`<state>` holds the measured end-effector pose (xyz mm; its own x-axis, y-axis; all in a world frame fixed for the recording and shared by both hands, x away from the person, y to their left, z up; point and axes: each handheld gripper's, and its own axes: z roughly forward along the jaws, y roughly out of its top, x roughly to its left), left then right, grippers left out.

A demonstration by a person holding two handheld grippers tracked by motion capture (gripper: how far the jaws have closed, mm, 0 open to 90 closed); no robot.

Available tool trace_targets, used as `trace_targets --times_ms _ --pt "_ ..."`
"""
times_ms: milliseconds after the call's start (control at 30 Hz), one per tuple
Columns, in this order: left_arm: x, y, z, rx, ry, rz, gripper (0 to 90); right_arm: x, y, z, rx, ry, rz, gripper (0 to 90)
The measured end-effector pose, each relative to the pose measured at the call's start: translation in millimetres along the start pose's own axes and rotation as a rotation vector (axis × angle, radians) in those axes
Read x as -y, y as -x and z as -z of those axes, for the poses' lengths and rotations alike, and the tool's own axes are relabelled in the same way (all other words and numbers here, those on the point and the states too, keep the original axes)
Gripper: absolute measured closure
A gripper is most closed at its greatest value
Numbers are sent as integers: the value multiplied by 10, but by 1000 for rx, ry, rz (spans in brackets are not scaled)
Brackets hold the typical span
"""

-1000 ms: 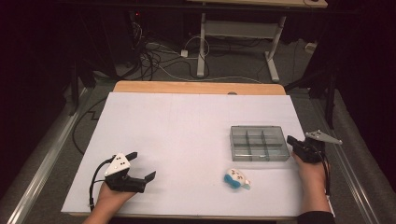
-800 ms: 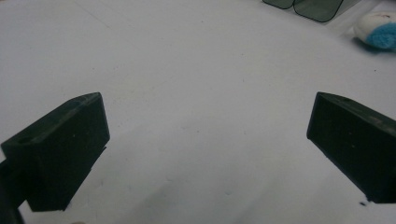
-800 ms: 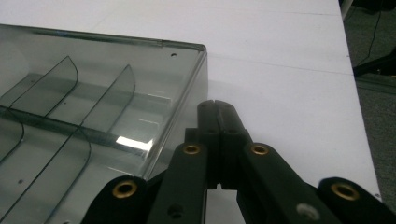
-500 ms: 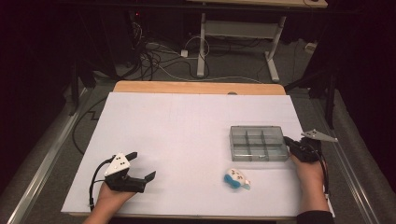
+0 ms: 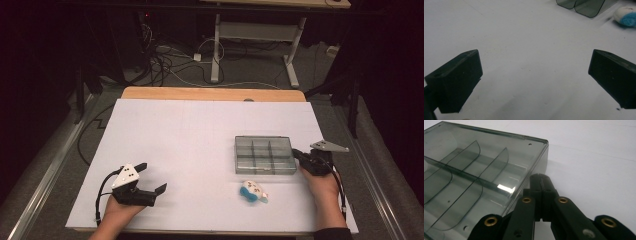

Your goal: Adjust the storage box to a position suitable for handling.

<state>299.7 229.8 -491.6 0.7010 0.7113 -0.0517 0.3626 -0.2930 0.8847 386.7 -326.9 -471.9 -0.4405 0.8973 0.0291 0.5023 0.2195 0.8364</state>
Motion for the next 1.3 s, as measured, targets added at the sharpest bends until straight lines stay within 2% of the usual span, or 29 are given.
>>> trace_targets --times_ms 33,100,133,167,233,267,300,333,367,400,533,700,900,1100,1200,1300 --pt "0 0 0 0 0 0 0 -14 -44 -9 -10 -2 -1 900" --pt "1 0 1 -1 1 1 0 -63 -168 -43 -41 1 26 900" --pt "1 0 1 -1 1 1 0 -63 -168 -43 -41 1 26 900" --pt "1 0 1 -1 1 2 0 -98 -260 -66 -59 7 48 900" --pt "1 -2 0 -1 3 5 0 -133 -357 -83 -75 8 68 900" --pt "1 -2 0 -1 2 6 0 -133 -357 -83 -75 8 68 900" --pt "1 -3 1 0 2 5 0 -161 -451 -107 -93 7 81 900" --pt "1 -2 1 0 3 5 0 -161 -451 -107 -93 7 81 900" --pt "1 2 2 2 3 4 0 -183 -538 -139 -106 4 99 900" --pt "1 2 2 2 3 4 0 -183 -538 -139 -106 4 99 900" --pt "3 3 8 4 5 0 0 -213 -709 -202 -136 -4 122 900" --pt "5 2 11 8 8 1 0 -231 -783 -226 -136 -8 140 900" --pt "5 1 10 7 7 3 0 -201 -768 -268 -128 -41 131 900" --pt "5 4 8 -2 6 5 0 -174 -769 -307 -122 -65 150 900" --pt "6 -2 11 -5 9 12 0 -172 -763 -314 -129 -62 140 900" --pt "5 -3 7 -5 7 14 0 -175 -789 -322 -129 -60 154 900"
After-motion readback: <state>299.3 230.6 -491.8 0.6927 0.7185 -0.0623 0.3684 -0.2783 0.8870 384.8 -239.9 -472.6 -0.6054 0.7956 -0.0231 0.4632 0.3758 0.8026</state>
